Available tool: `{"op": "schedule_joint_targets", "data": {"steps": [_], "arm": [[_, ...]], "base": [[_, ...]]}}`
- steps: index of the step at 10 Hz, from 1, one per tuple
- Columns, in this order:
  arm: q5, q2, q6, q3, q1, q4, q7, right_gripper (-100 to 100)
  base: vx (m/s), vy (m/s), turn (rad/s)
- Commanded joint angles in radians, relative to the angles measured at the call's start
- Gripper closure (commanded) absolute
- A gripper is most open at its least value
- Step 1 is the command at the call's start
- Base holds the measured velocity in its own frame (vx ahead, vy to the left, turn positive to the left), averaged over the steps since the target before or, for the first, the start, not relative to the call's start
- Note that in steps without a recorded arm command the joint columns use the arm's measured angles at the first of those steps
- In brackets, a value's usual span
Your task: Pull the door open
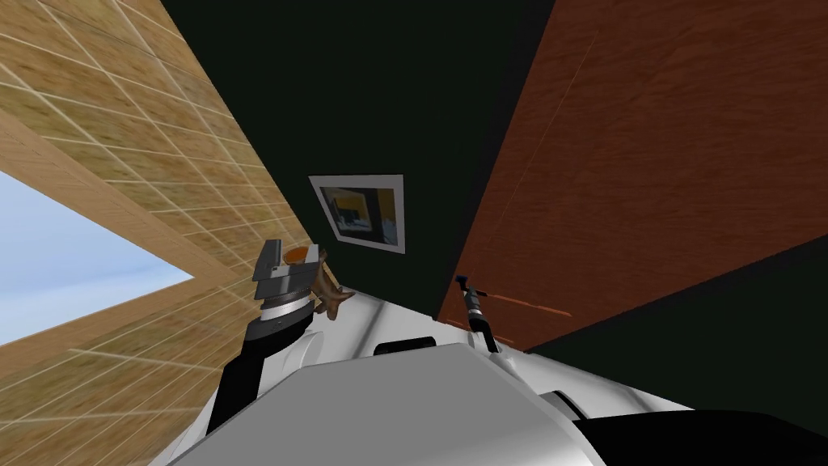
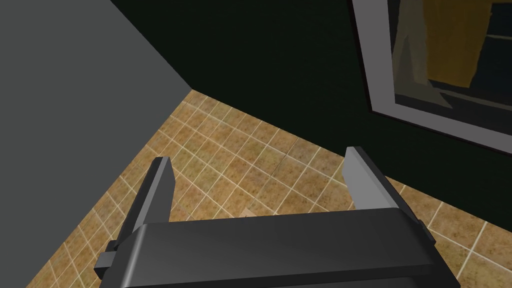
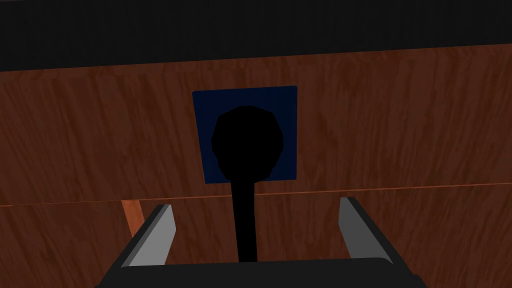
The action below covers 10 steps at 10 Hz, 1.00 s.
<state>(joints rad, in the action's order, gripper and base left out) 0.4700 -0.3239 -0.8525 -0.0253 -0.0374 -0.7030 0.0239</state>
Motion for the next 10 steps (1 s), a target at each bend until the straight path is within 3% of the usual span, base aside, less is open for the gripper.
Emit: {"op": "schedule_joint_targets", "data": {"steps": [1, 2, 7, 10], "arm": [[0.0, 0.0, 0.0, 0.0, 0.0, 0.0, 0.0, -100], [0.0, 0.0, 0.0, 0.0, 0.0, 0.0, 0.0, 100], [0.0, 0.0, 0.0, 0.0, 0.0, 0.0, 0.0, 100], [-0.017, -0.019, -0.011, -0.03, -0.015, -0.005, 0.031, 100]], "base": [[0.081, -0.024, 0.02], [-0.013, 0.003, -0.015], [-0.016, 0.005, -0.001], [-0.179, -0.021, 0.104]]}}
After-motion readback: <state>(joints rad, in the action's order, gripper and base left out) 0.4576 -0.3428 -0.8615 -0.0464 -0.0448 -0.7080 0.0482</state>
